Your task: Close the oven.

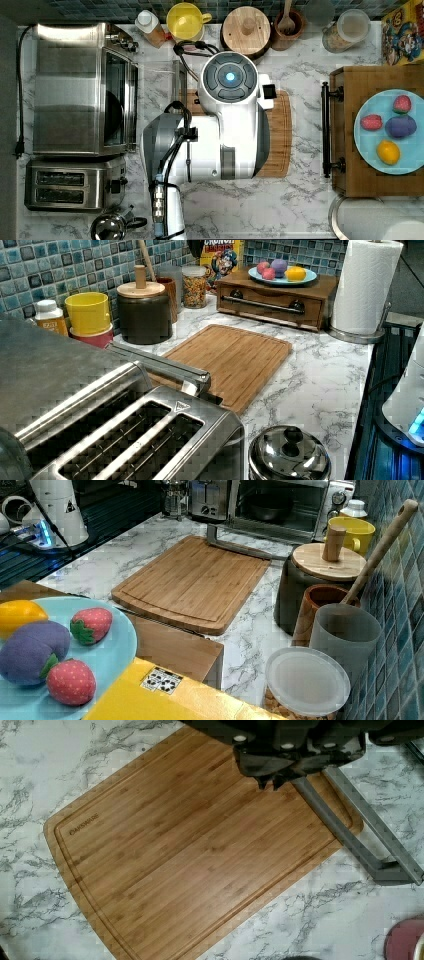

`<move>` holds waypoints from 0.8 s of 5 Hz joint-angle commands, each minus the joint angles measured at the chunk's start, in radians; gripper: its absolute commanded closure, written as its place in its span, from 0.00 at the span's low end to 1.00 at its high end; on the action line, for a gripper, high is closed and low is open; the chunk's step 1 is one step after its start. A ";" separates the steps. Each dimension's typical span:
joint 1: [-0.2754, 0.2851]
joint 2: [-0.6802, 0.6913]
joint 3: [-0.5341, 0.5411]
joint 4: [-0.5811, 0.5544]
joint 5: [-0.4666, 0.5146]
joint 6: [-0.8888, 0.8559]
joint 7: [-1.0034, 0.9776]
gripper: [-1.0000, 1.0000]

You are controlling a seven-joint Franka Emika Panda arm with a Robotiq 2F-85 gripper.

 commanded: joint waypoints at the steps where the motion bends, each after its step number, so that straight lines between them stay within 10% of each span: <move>1: -0.001 0.000 0.002 0.000 0.000 0.002 -0.015 1.00; 2: 0.036 -0.059 -0.075 -0.147 0.108 0.156 -0.209 1.00; 4: -0.085 -0.068 -0.100 -0.290 0.407 0.279 -0.637 1.00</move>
